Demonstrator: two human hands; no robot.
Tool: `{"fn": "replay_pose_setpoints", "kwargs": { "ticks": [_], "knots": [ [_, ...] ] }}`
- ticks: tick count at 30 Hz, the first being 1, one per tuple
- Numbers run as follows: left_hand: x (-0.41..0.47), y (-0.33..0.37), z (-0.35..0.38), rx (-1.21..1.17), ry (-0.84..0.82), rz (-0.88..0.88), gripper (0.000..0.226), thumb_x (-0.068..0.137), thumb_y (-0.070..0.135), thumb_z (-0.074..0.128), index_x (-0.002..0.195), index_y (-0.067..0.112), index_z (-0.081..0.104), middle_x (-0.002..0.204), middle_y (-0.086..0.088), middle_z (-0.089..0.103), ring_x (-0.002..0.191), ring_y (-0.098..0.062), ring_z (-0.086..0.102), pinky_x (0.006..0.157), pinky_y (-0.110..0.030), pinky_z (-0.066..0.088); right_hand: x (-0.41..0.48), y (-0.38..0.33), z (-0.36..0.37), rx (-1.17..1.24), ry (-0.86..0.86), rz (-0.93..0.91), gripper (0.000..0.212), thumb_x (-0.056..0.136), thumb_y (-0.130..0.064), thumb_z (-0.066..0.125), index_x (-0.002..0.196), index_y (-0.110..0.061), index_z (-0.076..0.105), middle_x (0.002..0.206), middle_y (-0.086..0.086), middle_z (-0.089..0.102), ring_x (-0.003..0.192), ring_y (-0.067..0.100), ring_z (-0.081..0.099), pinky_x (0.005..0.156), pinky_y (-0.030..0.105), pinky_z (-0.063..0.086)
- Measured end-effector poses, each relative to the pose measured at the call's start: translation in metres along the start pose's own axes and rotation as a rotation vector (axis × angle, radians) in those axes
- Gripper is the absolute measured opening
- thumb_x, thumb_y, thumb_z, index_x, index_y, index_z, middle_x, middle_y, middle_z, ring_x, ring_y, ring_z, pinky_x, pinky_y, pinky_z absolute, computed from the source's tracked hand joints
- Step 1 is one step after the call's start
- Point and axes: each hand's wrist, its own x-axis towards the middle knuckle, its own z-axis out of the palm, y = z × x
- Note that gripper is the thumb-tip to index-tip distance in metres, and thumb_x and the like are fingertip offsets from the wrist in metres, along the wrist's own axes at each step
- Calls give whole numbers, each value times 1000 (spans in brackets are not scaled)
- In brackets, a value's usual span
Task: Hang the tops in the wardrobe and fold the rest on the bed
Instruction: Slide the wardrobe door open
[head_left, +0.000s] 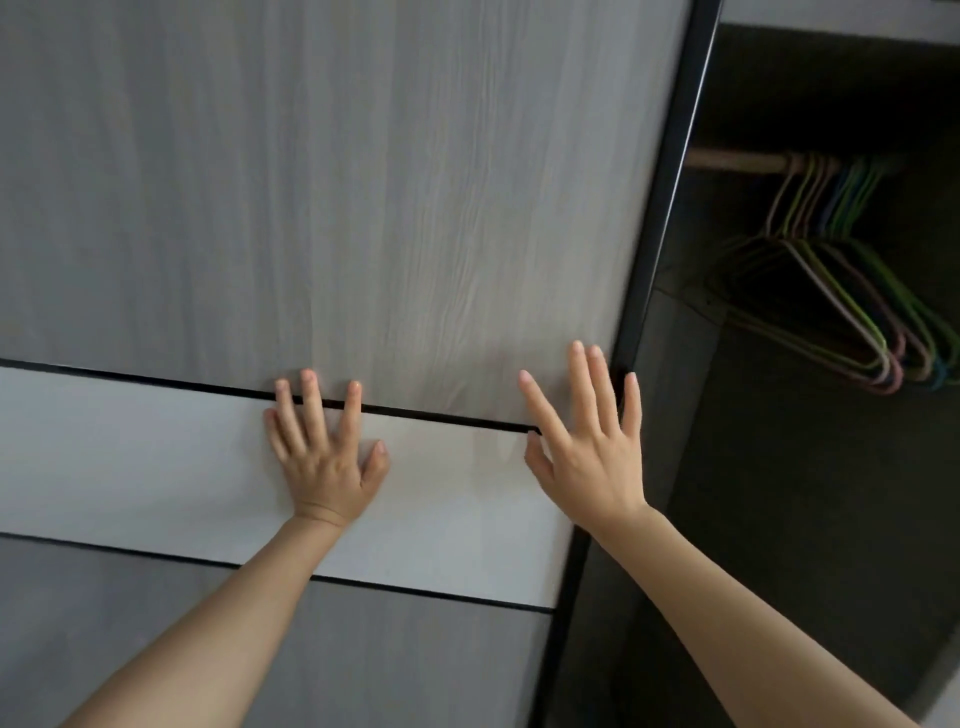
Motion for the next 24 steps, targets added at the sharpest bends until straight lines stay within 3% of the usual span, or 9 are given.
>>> {"fn": "replay_pose_setpoints", "kwargs": {
  "ticks": [3, 5, 8, 11, 15, 18, 24],
  "knots": [
    [4, -35, -4, 10, -20, 2, 59, 95, 48, 21, 148, 23, 21, 141, -29, 26, 129, -52, 22, 107, -53, 16, 8, -7, 3, 62, 45, 66, 57, 80, -19, 51, 135, -17, 35, 141, 26, 24, 133, 41, 24, 104, 56, 29],
    [8, -55, -11, 30, -70, -26, 57, 95, 48, 21, 146, 22, 22, 141, -30, 27, 129, -51, 21, 106, -54, 16, 18, -17, 9, 125, 43, 12, 54, 82, -18, 48, 134, -12, 36, 141, 26, 25, 133, 41, 25, 104, 53, 30],
    [18, -81, -29, 23, -258, -68, 64, 89, 43, 31, 149, 26, 15, 144, -29, 26, 133, -48, 17, 101, -64, 20, 28, -33, 16, 255, 63, -62, 53, 80, -17, 46, 132, -9, 38, 140, 27, 27, 132, 43, 26, 104, 48, 32],
    [18, -111, -53, 89, -428, -175, 66, 83, 42, 36, 144, 19, 23, 147, -27, 25, 135, -43, 15, 96, -71, 24, 45, -61, 26, 415, 71, -121, 51, 80, -19, 45, 131, -11, 40, 140, 27, 27, 132, 43, 26, 103, 45, 33],
    [29, -140, -80, 172, -498, -316, 77, 84, 54, 31, 150, 16, 15, 156, -20, 9, 142, -38, 9, 109, -58, 18, 68, -101, 32, 595, 63, -137, 50, 81, -19, 44, 130, -14, 42, 141, 26, 28, 133, 42, 27, 100, 42, 37],
    [33, -147, -94, 177, -558, -421, 77, 93, 47, 40, 150, 15, -1, 157, -15, -5, 144, -34, 2, 114, -44, 12, 80, -122, 36, 677, 26, -192, 49, 80, -22, 47, 128, -15, 45, 141, 28, 37, 134, 39, 28, 97, 38, 40],
    [35, -132, -115, 82, -651, -314, 87, 77, 51, 29, 148, 16, -10, 158, -10, -6, 145, -27, 0, 114, -36, 11, 112, -151, 44, 609, -136, -347, 46, 72, -23, 48, 113, -10, 66, 138, 26, 45, 133, 35, 35, 93, 44, 48]
  ]
}}
